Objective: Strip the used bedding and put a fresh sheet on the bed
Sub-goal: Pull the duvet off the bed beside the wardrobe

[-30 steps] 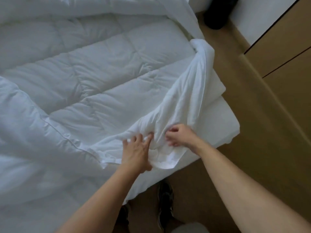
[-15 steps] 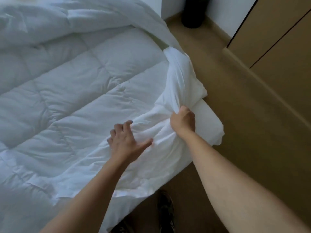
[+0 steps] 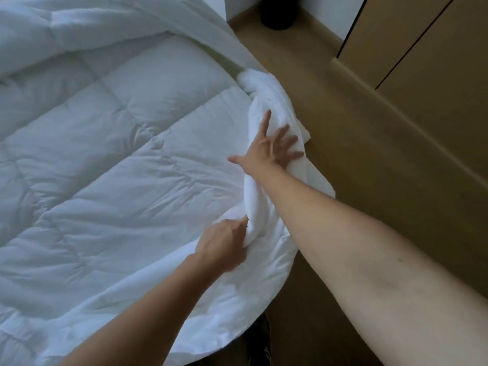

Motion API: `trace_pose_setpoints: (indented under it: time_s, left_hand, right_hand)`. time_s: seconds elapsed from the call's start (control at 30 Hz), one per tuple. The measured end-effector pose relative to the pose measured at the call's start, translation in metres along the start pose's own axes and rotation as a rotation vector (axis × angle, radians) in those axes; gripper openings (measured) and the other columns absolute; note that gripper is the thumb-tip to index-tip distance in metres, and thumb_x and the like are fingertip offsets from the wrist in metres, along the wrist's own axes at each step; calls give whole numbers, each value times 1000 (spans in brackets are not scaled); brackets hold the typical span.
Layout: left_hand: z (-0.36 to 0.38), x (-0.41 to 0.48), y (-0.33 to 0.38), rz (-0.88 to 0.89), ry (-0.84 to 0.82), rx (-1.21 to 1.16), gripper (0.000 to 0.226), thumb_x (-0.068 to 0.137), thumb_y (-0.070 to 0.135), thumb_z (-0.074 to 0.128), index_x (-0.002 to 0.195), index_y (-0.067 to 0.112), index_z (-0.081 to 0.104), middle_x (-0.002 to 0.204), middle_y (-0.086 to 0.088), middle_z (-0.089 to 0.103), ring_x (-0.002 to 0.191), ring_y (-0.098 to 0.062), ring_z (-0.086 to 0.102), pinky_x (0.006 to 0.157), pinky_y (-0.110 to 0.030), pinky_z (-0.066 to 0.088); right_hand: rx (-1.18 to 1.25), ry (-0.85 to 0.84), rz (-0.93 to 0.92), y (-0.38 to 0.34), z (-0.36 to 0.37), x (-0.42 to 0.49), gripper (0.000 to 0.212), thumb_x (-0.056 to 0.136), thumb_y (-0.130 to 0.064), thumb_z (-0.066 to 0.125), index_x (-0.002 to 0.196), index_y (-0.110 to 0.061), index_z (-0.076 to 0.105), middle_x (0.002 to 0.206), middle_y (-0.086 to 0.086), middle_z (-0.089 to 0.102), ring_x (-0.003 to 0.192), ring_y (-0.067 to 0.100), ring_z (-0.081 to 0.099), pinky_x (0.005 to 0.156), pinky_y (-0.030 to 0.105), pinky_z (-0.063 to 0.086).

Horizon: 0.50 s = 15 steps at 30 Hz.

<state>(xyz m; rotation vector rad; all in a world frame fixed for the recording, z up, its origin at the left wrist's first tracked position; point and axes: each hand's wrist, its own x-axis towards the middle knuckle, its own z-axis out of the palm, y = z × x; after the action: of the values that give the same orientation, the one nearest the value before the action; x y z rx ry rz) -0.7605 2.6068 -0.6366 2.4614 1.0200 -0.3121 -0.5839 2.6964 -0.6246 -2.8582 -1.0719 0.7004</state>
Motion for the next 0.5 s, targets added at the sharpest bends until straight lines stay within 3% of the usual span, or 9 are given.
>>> trace_pose_setpoints:
  time_s: [0.07, 0.1, 0.17, 0.3, 0.4, 0.5]
  left_hand:
    - [-3, 2, -3, 4, -6, 1, 46, 78, 18, 57, 122, 27, 48, 96, -6, 66, 89, -33, 64, 64, -31, 36]
    - [-6, 4, -4, -16, -19, -6, 49, 79, 20, 58, 125, 28, 43, 95, -5, 63, 87, -32, 63, 63, -32, 36]
    - [-12, 6, -5, -92, -27, -73, 47, 80, 23, 59, 120, 31, 35, 90, -2, 54, 80, -30, 56, 62, -33, 35]
    - [-42, 8, -10, -145, 130, -143, 33, 72, 14, 55, 94, 30, 35, 86, 0, 56, 81, -31, 57, 59, -33, 33]
    - [-95, 6, -6, -131, 288, -107, 28, 70, 9, 54, 93, 25, 49, 92, 1, 63, 87, -33, 60, 62, -34, 35]
    - [-176, -13, -10, -123, 487, -76, 33, 65, 2, 60, 94, 19, 57, 93, -3, 64, 83, -36, 61, 62, -34, 38]
  right_hand:
    - [21, -29, 79, 7, -1, 27, 106, 82, -46, 74, 157, -18, 6, 152, 26, 27, 133, 43, 38, 101, 56, 40]
    - [88, 10, 94, 19, -2, 37, 81, 87, -35, 71, 149, -12, 26, 145, 23, 41, 127, 38, 47, 96, 48, 45]
    - [325, 83, 150, 50, -8, 45, 52, 91, -24, 66, 134, -4, 44, 136, 20, 54, 121, 36, 58, 92, 38, 49]
    - [819, 227, 455, 115, -22, 6, 48, 84, -22, 66, 127, -2, 59, 124, 16, 66, 109, 34, 65, 78, 28, 46]
    - [1239, 285, 599, 121, -54, -39, 49, 68, -24, 72, 115, -11, 69, 95, 5, 70, 86, 29, 69, 70, 33, 54]
    - [1677, 234, 587, 95, -80, -78, 56, 57, -21, 75, 113, -18, 70, 98, 8, 75, 82, 29, 74, 67, 43, 62]
